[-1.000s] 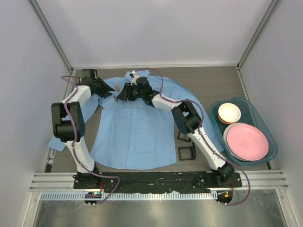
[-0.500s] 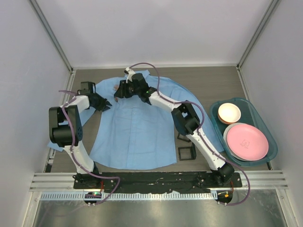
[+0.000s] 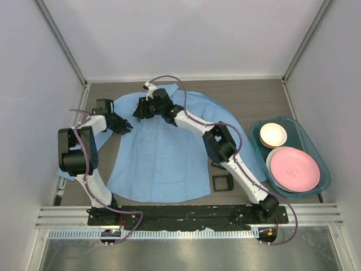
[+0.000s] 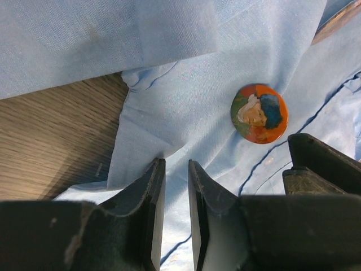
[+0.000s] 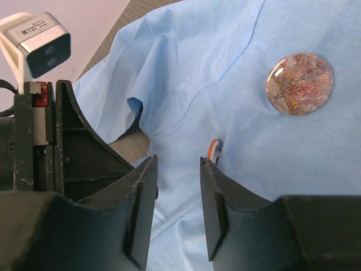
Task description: Remove the brooch from the garment
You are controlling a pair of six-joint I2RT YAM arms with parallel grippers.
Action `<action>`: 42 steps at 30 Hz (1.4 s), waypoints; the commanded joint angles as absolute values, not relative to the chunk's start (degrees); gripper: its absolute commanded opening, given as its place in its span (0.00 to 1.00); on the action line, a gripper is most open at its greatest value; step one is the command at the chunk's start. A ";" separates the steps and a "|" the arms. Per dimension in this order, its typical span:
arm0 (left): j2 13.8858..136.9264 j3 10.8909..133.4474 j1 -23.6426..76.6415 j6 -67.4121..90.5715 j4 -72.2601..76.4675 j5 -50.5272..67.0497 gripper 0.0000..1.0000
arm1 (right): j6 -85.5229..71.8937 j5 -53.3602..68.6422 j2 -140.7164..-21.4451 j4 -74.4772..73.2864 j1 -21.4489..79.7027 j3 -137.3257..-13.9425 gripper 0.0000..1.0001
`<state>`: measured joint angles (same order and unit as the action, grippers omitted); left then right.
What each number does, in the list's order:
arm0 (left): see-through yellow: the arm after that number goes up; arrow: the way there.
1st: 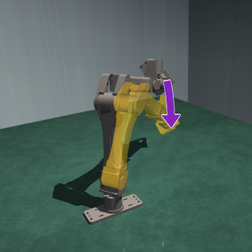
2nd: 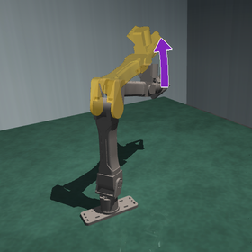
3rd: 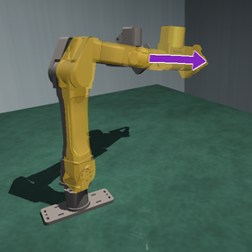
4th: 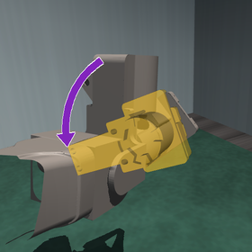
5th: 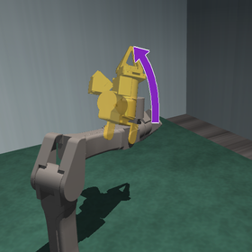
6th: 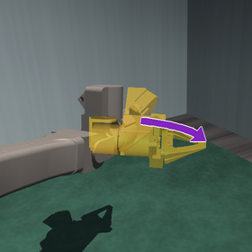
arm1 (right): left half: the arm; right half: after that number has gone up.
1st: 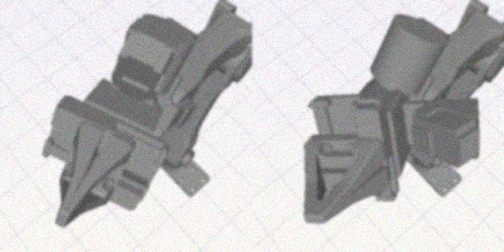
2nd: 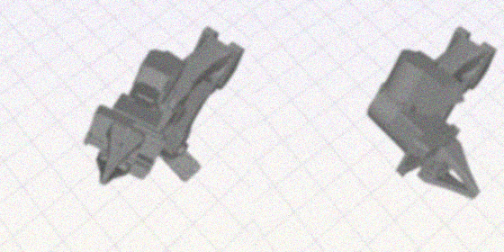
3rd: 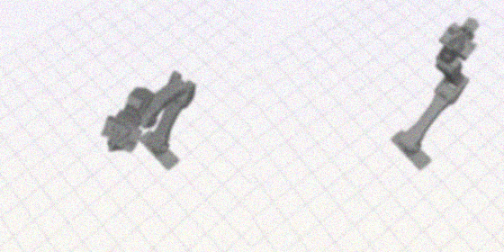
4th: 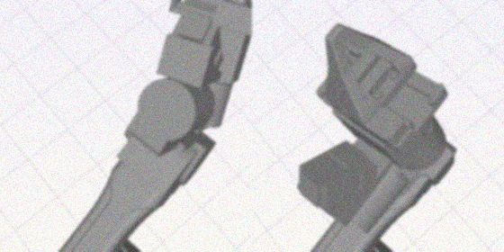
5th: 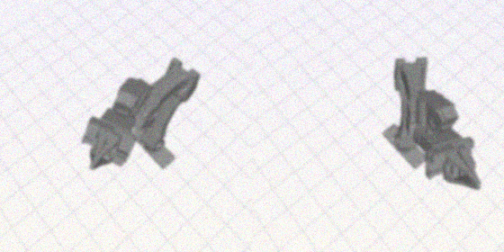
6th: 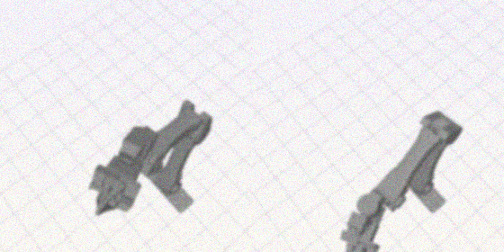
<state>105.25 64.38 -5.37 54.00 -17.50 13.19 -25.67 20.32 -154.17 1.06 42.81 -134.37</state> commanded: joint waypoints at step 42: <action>102.22 63.90 -5.71 52.65 -17.14 13.18 0.26 | -24.79 15.12 -156.27 1.14 43.33 -139.04 0.36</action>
<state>105.12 64.27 -5.39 53.56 -17.58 13.21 -25.58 16.08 -156.90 -0.54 43.16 -135.83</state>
